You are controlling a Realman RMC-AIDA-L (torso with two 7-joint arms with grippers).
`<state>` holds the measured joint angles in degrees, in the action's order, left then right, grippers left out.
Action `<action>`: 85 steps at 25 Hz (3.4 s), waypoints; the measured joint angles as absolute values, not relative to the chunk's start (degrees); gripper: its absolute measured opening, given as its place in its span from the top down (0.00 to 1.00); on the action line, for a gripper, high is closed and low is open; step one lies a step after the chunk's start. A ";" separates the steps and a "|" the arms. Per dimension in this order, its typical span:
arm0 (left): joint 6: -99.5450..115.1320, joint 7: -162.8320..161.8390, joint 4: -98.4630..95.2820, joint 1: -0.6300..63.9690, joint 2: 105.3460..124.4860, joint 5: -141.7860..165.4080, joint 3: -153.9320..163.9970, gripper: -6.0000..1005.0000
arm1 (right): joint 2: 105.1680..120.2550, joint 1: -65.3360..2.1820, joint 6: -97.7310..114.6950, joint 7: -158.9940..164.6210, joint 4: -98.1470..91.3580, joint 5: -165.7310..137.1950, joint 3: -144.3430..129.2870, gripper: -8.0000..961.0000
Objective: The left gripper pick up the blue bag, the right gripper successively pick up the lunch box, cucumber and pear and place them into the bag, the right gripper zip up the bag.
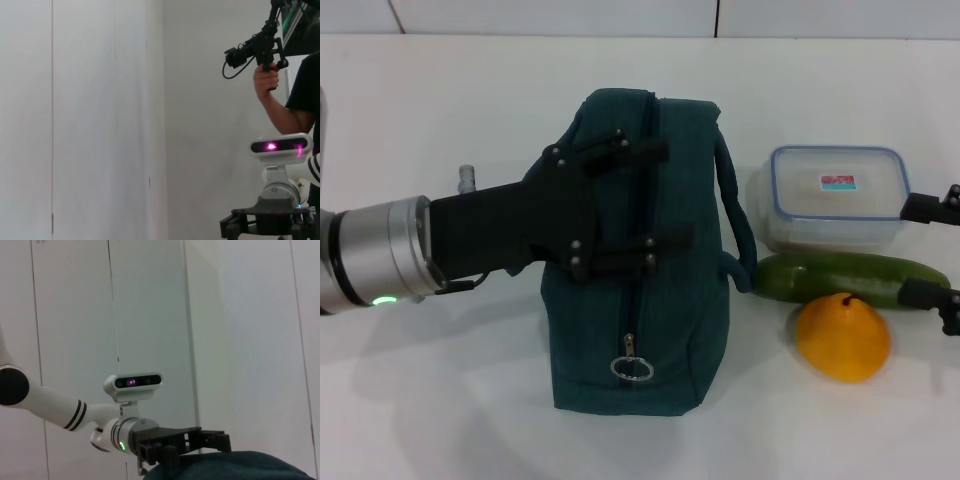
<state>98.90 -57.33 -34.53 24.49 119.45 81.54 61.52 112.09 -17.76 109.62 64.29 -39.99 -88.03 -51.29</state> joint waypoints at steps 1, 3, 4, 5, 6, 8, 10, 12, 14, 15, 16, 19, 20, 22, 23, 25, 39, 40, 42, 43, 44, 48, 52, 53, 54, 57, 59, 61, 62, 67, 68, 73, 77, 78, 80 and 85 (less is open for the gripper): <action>98.90 -57.20 -34.53 24.41 119.45 81.55 61.52 0.18 | 112.19 -17.63 109.61 64.01 -39.98 -87.94 -51.26 0.20; 98.91 -57.16 -34.53 24.27 119.44 81.56 61.52 0.18 | 112.34 -17.49 109.60 63.75 -39.99 -87.89 -51.21 0.20; 98.92 -57.09 -34.53 24.19 119.44 81.56 61.52 0.18 | 112.39 -17.44 109.60 63.56 -39.99 -87.91 -51.21 0.20; 98.92 -56.97 -34.54 24.10 119.44 81.56 61.52 0.18 | 112.45 -17.39 109.60 63.31 -39.98 -87.97 -51.21 0.20; 98.93 -56.86 -34.54 24.01 119.44 81.57 61.52 0.18 | 112.51 -17.33 109.59 63.09 -39.96 -88.04 -51.21 0.20; 98.93 -56.72 -34.54 23.88 119.45 81.57 61.52 0.18 | 112.68 -17.23 109.59 62.58 -39.87 -88.10 -51.21 0.20; 98.95 -56.69 -34.54 23.77 119.49 81.57 61.52 0.18 | 112.86 -17.14 109.59 62.17 -39.82 -88.10 -51.22 0.20; 98.96 -56.83 -34.54 23.68 119.53 81.54 61.52 0.18 | 112.91 -17.07 109.60 62.05 -39.74 -88.10 -51.23 0.20; 98.96 -57.77 -34.57 23.63 119.57 80.99 61.52 0.18 | 112.91 -17.01 109.60 62.05 -39.43 -88.10 -51.24 0.20; 98.93 -58.89 -34.79 23.61 119.60 80.41 61.41 0.18 | 112.90 -17.01 109.60 62.05 -39.41 -88.10 -51.24 0.20; 98.86 -59.99 -35.09 23.60 119.60 80.03 61.25 0.18 | 112.89 -16.98 109.64 62.05 -39.35 -88.10 -51.24 0.20; 98.67 -61.99 -35.74 23.66 119.58 79.29 60.91 0.18 | 112.86 -16.92 109.95 62.05 -39.35 -88.10 -51.24 0.20; 98.34 -64.25 -36.72 23.75 119.52 79.10 60.36 0.18 | 112.82 -16.92 110.04 62.07 -39.35 -88.10 -51.24 0.20; 93.58 -77.03 -43.62 23.82 119.26 79.87 57.64 0.18 | 112.75 -16.92 110.08 62.17 -39.35 -88.10 -51.24 0.20; 91.10 -83.09 -47.22 23.68 119.15 81.27 56.85 0.18 | 112.68 -16.88 110.11 62.21 -39.38 -88.10 -51.24 0.20; 89.81 -88.39 -50.98 23.55 119.00 83.13 56.29 0.19 | 112.63 -16.74 110.14 62.23 -39.52 -88.09 -51.24 0.20; 90.22 -115.09 -77.66 16.53 119.28 96.75 57.39 0.21 | 111.57 -17.58 111.32 66.61 -42.38 -87.60 -50.65 0.20; 90.20 -115.46 -77.92 16.21 119.43 97.98 57.62 0.22 | 111.60 -17.71 111.30 66.62 -42.38 -87.61 -50.53 0.20; 90.06 -115.88 -77.14 16.11 119.58 99.76 58.05 0.22 | 111.71 -18.01 111.23 66.63 -42.37 -87.65 -50.53 0.20; 90.06 -115.88 -77.14 16.11 119.58 99.76 58.05 0.22 | 111.80 -18.15 111.23 66.64 -42.38 -87.71 -50.53 0.20; 89.93 -116.07 -76.51 16.28 119.60 100.38 58.19 0.23 | 111.87 -18.25 111.23 66.64 -42.38 -87.77 -50.53 0.20; 88.24 -117.40 -74.60 17.25 119.64 104.00 58.69 0.24 | 112.04 -18.62 111.23 66.66 -42.37 -87.98 -50.67 0.20; 87.57 -116.55 -74.18 17.28 119.72 104.63 59.37 0.25 | 112.11 -18.70 111.23 66.66 -42.36 -88.05 -50.69 0.20; 87.27 -116.20 -73.86 17.29 119.72 104.62 59.37 0.25 | 112.12 -18.69 111.23 66.63 -42.36 -88.05 -50.69 0.20; 86.94 -115.87 -73.30 17.34 119.70 104.51 59.32 0.25 | 112.13 -18.68 111.23 66.60 -42.34 -88.07 -50.73 0.20; 86.45 -114.88 -71.29 18.01 119.51 104.26 58.86 0.26 | 112.14 -18.62 111.23 66.57 -42.21 -88.07 -50.95 0.20; 86.41 -114.17 -70.19 18.60 119.40 104.33 58.75 0.27 | 112.18 -18.53 111.21 66.50 -42.16 -88.07 -51.00 0.20; 86.39 -113.26 -69.20 19.19 119.30 104.52 58.74 0.27 | 112.27 -18.44 111.18 66.38 -42.14 -88.07 -51.04 0.20; 86.37 -112.88 -68.71 19.46 119.30 104.58 58.72 0.28 | 112.31 -18.39 111.13 66.33 -42.10 -88.07 -51.05 0.20; 85.95 -112.32 -66.55 20.56 119.27 105.00 58.63 0.29 | 112.36 -18.23 110.78 66.26 -41.78 -88.10 -51.07 0.20; 85.85 -112.32 -65.79 20.95 119.27 105.02 58.62 0.33 | 112.36 -18.19 110.76 66.15 -41.70 -88.11 -51.06 0.20; 85.87 -112.45 -65.00 21.72 119.20 105.04 58.62 0.52 | 112.73 -17.96 109.88 64.90 -40.89 -88.17 -51.06 0.20; 85.86 -111.82 -64.97 21.75 119.18 104.62 58.62 0.71 | 113.15 -17.89 108.08 63.15 -38.94 -88.22 -50.73 0.20; 85.84 -111.65 -64.96 21.77 119.19 104.45 58.62 0.76 | 113.20 -17.89 107.51 62.81 -38.14 -88.17 -50.67 0.20; 85.84 -111.25 -64.90 21.84 119.26 104.35 58.62 0.83 | 113.27 -18.05 106.37 62.33 -36.60 -87.87 -50.50 0.20; 85.83 -109.03 -62.48 23.28 119.40 104.01 58.83 0.94 | 114.47 -18.51 100.94 61.09 -33.53 -87.30 -50.21 0.20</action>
